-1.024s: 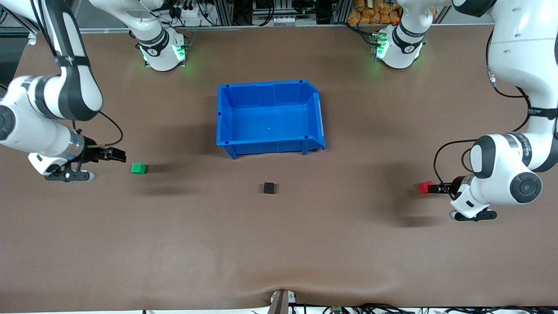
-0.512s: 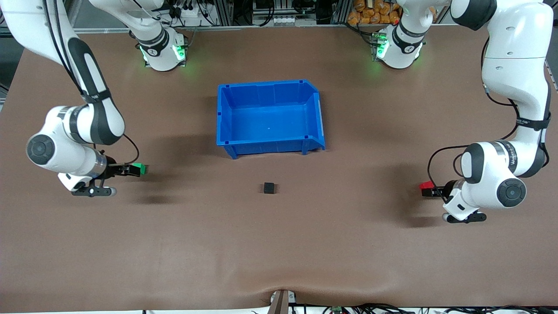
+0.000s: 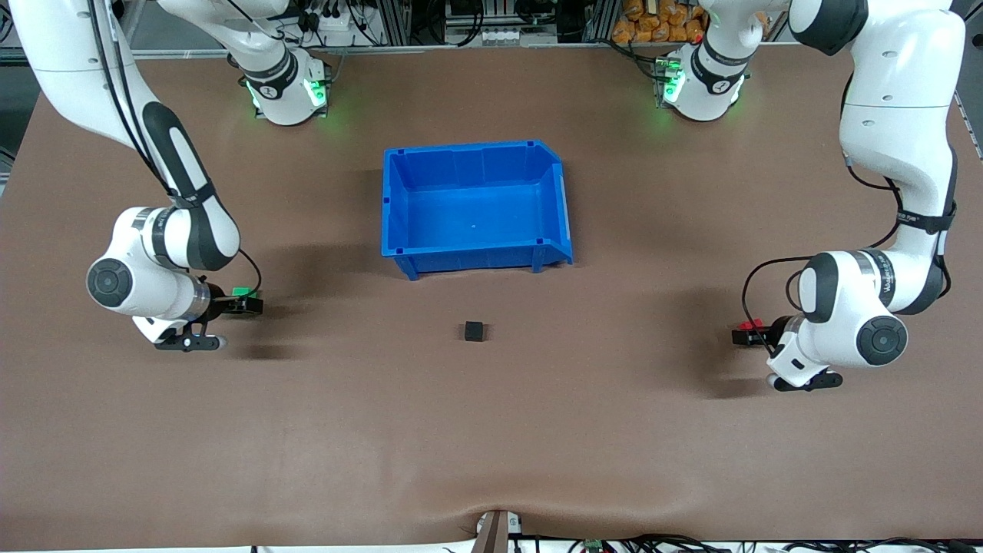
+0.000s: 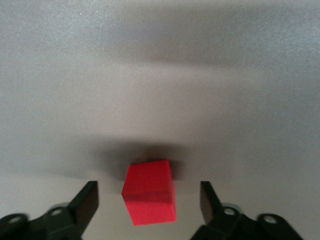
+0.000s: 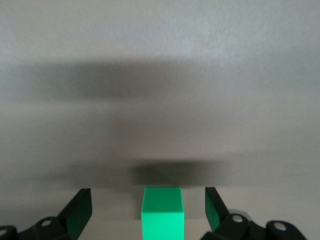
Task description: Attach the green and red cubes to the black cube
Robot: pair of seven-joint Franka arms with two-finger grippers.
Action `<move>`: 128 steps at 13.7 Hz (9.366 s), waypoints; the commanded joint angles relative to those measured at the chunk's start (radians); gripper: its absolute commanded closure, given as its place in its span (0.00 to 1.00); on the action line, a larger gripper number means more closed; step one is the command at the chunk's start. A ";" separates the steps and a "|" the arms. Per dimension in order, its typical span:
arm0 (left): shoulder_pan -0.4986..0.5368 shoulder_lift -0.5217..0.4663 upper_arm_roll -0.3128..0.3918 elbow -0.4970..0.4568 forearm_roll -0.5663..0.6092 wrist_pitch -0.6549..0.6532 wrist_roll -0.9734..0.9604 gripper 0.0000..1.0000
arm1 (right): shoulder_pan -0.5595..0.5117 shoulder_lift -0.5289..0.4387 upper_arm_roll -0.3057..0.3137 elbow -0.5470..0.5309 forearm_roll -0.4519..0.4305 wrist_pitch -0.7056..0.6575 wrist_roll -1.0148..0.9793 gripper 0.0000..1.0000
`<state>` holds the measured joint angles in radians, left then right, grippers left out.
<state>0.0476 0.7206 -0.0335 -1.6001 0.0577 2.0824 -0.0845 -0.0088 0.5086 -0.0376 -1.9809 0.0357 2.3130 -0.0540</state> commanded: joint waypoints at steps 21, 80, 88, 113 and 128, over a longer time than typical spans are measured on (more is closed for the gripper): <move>-0.271 0.029 -0.028 0.121 -0.338 -0.001 -0.743 1.00 | 0.039 -0.065 0.002 0.031 0.046 -0.145 -0.168 1.00; -0.661 0.281 -0.054 0.359 -0.400 0.403 -1.782 0.06 | 0.501 0.200 0.001 0.448 0.047 -0.035 -0.785 1.00; -0.646 0.209 -0.046 0.359 -0.305 0.268 -1.736 0.00 | 0.518 0.203 0.001 0.450 0.049 -0.032 -0.779 1.00; -0.129 -0.159 -0.048 0.351 -0.012 -0.208 -0.235 0.00 | 0.652 0.377 -0.005 0.626 -0.006 -0.029 -0.661 0.96; 0.064 -0.575 -0.114 0.280 -0.036 -0.696 0.219 0.00 | 0.661 0.427 -0.005 0.683 -0.042 -0.015 -0.658 0.92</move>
<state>0.1120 0.2273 -0.1758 -1.2450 0.0266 1.4071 0.1065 0.6356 0.9082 -0.0347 -1.3373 0.0012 2.2991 -0.7207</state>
